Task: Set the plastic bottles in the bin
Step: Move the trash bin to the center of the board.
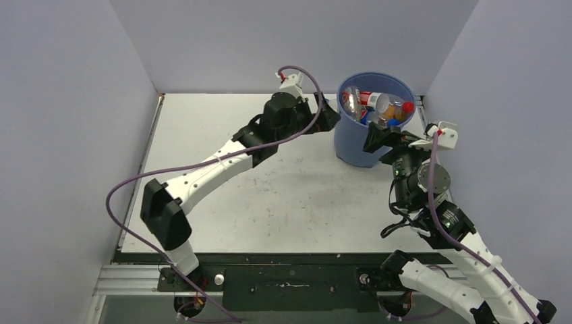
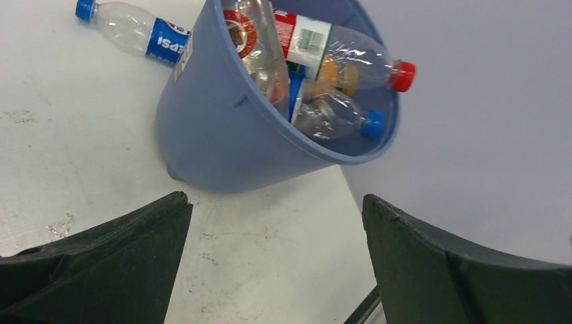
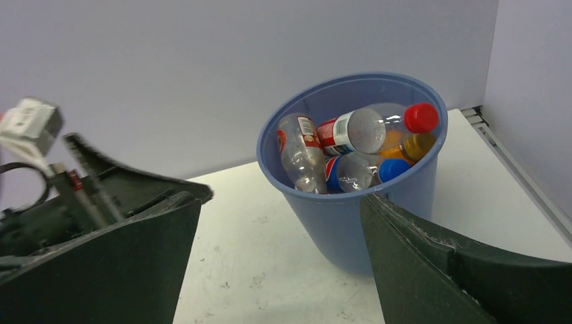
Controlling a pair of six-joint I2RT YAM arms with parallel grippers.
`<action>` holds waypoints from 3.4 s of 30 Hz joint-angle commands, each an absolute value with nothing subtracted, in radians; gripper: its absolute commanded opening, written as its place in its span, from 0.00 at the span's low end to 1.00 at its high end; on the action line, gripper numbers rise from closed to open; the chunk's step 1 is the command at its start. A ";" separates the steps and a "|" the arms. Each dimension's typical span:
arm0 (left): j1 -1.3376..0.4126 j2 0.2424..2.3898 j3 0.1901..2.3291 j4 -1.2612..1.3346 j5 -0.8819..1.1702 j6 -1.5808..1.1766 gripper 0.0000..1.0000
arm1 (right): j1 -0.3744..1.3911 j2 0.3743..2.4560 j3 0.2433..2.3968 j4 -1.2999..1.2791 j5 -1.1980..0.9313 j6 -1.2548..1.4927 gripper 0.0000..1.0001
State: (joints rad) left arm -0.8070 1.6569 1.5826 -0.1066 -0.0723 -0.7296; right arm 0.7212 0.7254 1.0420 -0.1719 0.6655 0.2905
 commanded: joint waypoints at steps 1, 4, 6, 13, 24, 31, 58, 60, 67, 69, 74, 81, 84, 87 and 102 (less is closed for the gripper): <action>-0.805 1.781 1.764 -0.181 -0.053 -0.693 0.98 | 0.721 0.650 1.030 -0.187 0.662 0.331 0.91; -0.805 1.858 1.872 -0.213 -0.055 -0.688 0.99 | 0.723 0.623 1.018 -0.196 0.641 0.351 0.91; -0.805 1.905 1.956 -0.260 -0.064 -0.676 0.99 | 0.722 0.609 1.010 -0.203 0.636 0.360 0.91; -0.805 1.993 2.071 -0.403 -0.156 -0.634 0.99 | 0.723 0.578 1.015 -0.225 0.629 0.368 0.91; -0.805 2.164 2.287 -0.495 -0.135 -0.614 1.00 | 0.723 0.543 1.008 -0.241 0.627 0.369 0.91; -0.796 2.283 2.447 -0.573 -0.135 -0.607 0.77 | 0.723 0.542 1.004 -0.243 0.614 0.367 0.91; -0.791 2.258 2.523 -0.606 -0.158 -0.550 0.00 | 0.723 0.609 1.011 -0.237 0.685 0.324 0.91; -0.792 2.240 2.523 -0.611 -0.173 -0.540 0.00 | 0.723 0.616 1.011 -0.237 0.712 0.324 0.91; -0.784 2.148 2.516 -0.752 -0.316 -0.488 0.00 | 0.723 0.651 1.040 -0.235 0.761 0.340 0.90; -0.766 2.095 2.457 -0.771 -0.330 -0.484 0.00 | 0.723 0.673 1.055 -0.241 0.767 0.349 0.91; -0.723 1.932 2.241 -0.737 -0.366 -0.481 0.00 | 0.723 0.712 1.061 -0.217 0.763 0.369 0.90; -0.629 1.709 2.007 -0.780 -0.425 -0.454 0.00 | 0.715 0.823 1.067 -0.154 0.767 0.426 0.90; -0.554 1.585 1.824 -0.742 -0.410 -0.458 0.00 | 0.670 0.894 1.053 -0.100 0.748 0.469 0.90; -0.478 1.463 1.658 -0.698 -0.388 -0.469 0.00 | 0.525 0.967 1.033 -0.076 0.634 0.578 0.90; -0.326 1.202 1.180 -0.506 -0.247 -0.534 0.00 | 0.028 1.551 0.880 0.389 0.223 1.181 0.90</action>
